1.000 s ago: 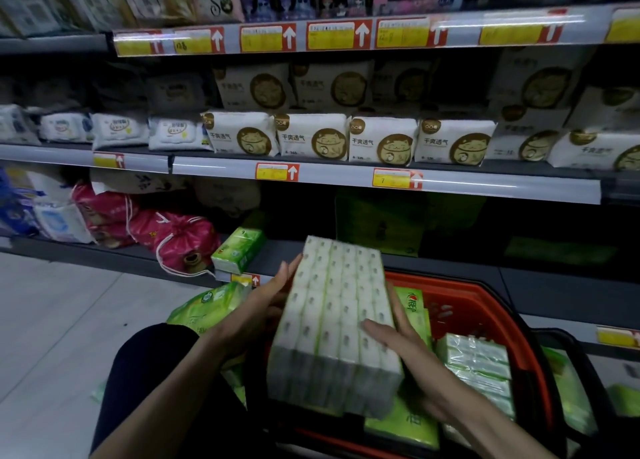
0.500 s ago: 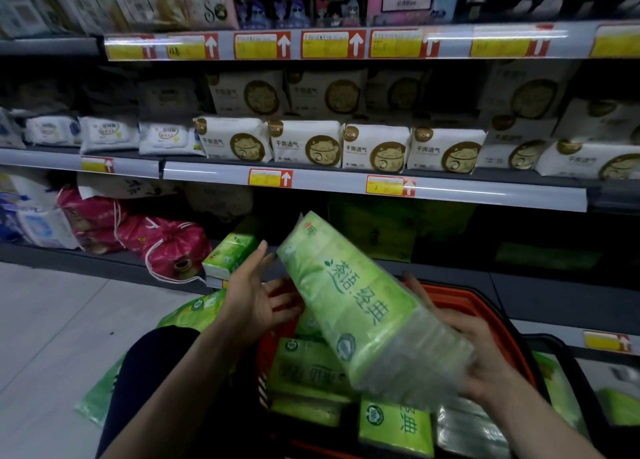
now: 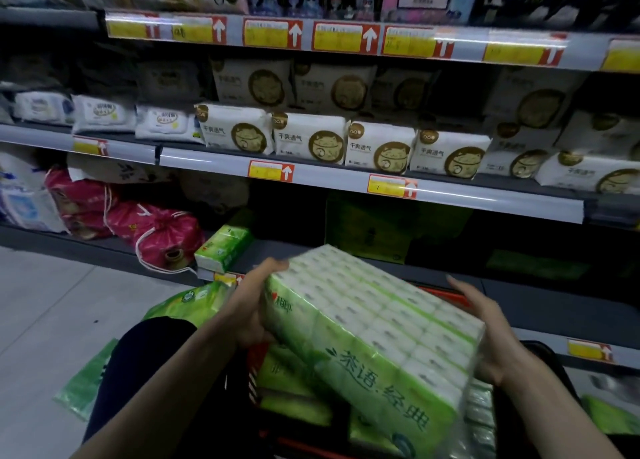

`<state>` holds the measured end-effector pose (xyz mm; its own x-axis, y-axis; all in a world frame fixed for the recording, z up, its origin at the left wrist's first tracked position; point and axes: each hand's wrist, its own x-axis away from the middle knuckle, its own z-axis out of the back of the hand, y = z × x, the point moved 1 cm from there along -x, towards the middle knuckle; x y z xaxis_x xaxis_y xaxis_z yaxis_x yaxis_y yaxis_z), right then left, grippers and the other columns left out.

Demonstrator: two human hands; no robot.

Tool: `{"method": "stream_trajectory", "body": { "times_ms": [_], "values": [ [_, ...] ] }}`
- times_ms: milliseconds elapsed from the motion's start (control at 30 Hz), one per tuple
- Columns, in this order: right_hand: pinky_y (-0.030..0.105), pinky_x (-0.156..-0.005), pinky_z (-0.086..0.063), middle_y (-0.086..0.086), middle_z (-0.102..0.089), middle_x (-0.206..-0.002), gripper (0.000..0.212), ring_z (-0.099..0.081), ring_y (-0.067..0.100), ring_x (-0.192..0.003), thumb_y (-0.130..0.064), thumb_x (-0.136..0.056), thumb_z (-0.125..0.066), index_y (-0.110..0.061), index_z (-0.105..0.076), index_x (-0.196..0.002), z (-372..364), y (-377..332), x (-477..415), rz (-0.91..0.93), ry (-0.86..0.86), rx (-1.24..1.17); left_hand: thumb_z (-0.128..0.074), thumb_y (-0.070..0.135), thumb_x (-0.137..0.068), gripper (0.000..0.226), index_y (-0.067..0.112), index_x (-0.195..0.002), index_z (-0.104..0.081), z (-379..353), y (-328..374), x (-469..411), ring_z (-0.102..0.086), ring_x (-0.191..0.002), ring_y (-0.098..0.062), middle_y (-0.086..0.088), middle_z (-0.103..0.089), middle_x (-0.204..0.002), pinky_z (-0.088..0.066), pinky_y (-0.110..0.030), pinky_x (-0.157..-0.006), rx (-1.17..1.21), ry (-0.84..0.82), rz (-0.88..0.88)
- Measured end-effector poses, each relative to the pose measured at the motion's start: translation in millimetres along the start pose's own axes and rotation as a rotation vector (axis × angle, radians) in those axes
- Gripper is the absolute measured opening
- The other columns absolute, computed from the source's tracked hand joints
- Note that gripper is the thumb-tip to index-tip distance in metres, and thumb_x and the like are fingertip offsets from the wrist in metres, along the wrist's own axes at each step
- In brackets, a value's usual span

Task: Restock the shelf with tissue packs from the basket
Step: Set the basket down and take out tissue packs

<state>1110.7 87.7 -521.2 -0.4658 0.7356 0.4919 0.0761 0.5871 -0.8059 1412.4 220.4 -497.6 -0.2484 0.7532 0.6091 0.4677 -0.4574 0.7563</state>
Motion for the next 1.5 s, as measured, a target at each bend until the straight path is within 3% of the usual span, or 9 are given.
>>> {"method": "stream_trajectory", "body": {
  "times_ms": [133, 233, 333, 467, 900, 1133, 1233, 1400, 1500],
  "values": [
    [0.054, -0.114, -0.043, 0.024, -0.069, -0.131, 0.079, -0.065, 0.046, -0.122, -0.067, -0.087, -0.065, 0.000, -0.069, -0.127, 13.0, 7.7, -3.7, -0.106, 0.183, -0.132, -0.057, 0.048, -0.092, 0.053, 0.010, -0.127, -0.071, 2.3, -4.5, -5.3, -0.070, -0.113, -0.041, -0.019, -0.076, -0.118, -0.048, -0.060, -0.105, 0.134, 0.057, -0.069],
    [0.052, -0.101, -0.040, 0.021, -0.057, -0.124, 0.089, -0.055, 0.040, -0.117, -0.083, -0.062, -0.077, -0.019, -0.066, -0.124, 19.6, 13.3, -6.9, -0.174, 0.222, -0.096, -0.062, 0.041, -0.092, 0.041, 0.010, -0.116, -0.071, -0.8, -2.9, -4.3, -0.071, -0.106, -0.042, -0.019, -0.079, -0.103, -0.049, -0.067, -0.099, 0.165, 0.153, -0.146],
    [0.057, -0.093, -0.054, 0.018, -0.076, -0.112, 0.087, -0.068, 0.041, -0.110, -0.085, -0.068, -0.069, -0.013, -0.074, -0.117, 5.8, 6.1, 4.5, -0.224, 0.116, 0.003, -0.070, 0.043, -0.087, 0.039, 0.014, -0.113, -0.071, -4.6, -8.7, -5.4, -0.072, -0.101, -0.040, -0.015, -0.080, -0.096, -0.052, -0.070, -0.092, 0.203, 0.222, -0.214],
    [0.072, -0.098, -0.048, 0.014, -0.065, -0.138, 0.085, -0.058, 0.044, -0.126, -0.085, -0.066, -0.071, -0.030, -0.066, -0.130, -0.8, 5.8, 13.7, -0.248, 0.018, 0.043, -0.070, 0.046, -0.085, 0.037, 0.017, -0.107, -0.071, -14.9, -23.2, -5.8, -0.076, -0.088, -0.037, -0.013, -0.080, -0.090, -0.060, -0.057, -0.074, 0.233, 0.263, -0.239],
    [0.048, -0.088, -0.059, 0.017, -0.072, -0.111, 0.050, -0.067, 0.035, -0.106, -0.040, -0.078, -0.083, -0.013, -0.071, -0.119, -5.4, 10.2, 18.4, -0.102, 0.168, -0.120, -0.064, 0.041, -0.094, 0.034, 0.016, -0.117, -0.068, -46.7, -31.6, 6.0, -0.074, -0.101, -0.041, -0.017, -0.079, -0.105, -0.053, -0.071, -0.092, 0.136, 0.279, -0.290],
    [0.040, -0.071, -0.057, 0.017, -0.071, -0.106, 0.056, -0.067, 0.035, -0.099, -0.047, -0.074, -0.084, -0.013, -0.069, -0.117, 47.8, -10.0, 24.1, -0.010, 0.305, -0.149, -0.061, 0.051, -0.094, 0.038, 0.022, -0.116, -0.069, -113.4, -25.2, 0.6, -0.075, -0.098, -0.038, -0.014, -0.081, -0.099, -0.057, -0.064, -0.092, 0.033, 0.202, -0.193],
    [0.033, -0.064, -0.053, 0.012, -0.073, -0.097, 0.052, -0.068, 0.031, -0.094, -0.054, -0.074, -0.082, -0.016, -0.072, -0.108, 84.4, -23.9, 23.8, 0.045, 0.411, -0.196, -0.059, 0.049, -0.096, 0.033, 0.020, -0.106, -0.071, -162.0, -14.9, -9.2, -0.075, -0.088, -0.036, -0.013, -0.081, -0.089, -0.063, -0.054, -0.074, -0.024, 0.104, -0.156],
    [0.040, -0.067, -0.057, 0.017, -0.076, -0.103, 0.066, -0.073, 0.037, -0.092, -0.066, -0.066, -0.080, -0.018, -0.071, -0.111, 161.3, -47.6, 5.9, 0.142, 0.594, -0.261, -0.064, 0.052, -0.089, 0.042, 0.016, -0.111, -0.067, -249.9, 2.0, -42.7, -0.075, -0.089, -0.038, -0.017, -0.079, -0.098, -0.062, -0.052, -0.072, -0.131, 0.004, -0.088],
    [0.053, -0.073, -0.063, 0.017, -0.078, -0.101, 0.080, -0.077, 0.038, -0.088, -0.065, -0.055, -0.084, -0.014, -0.072, -0.114, 207.6, -63.7, -12.9, 0.138, 0.670, -0.346, -0.077, 0.060, -0.059, 0.084, 0.016, -0.129, -0.064, -293.0, -1.1, -86.6, -0.075, -0.098, -0.046, -0.021, -0.075, -0.116, -0.058, -0.067, -0.078, -0.163, -0.040, -0.063]
  ]
}}
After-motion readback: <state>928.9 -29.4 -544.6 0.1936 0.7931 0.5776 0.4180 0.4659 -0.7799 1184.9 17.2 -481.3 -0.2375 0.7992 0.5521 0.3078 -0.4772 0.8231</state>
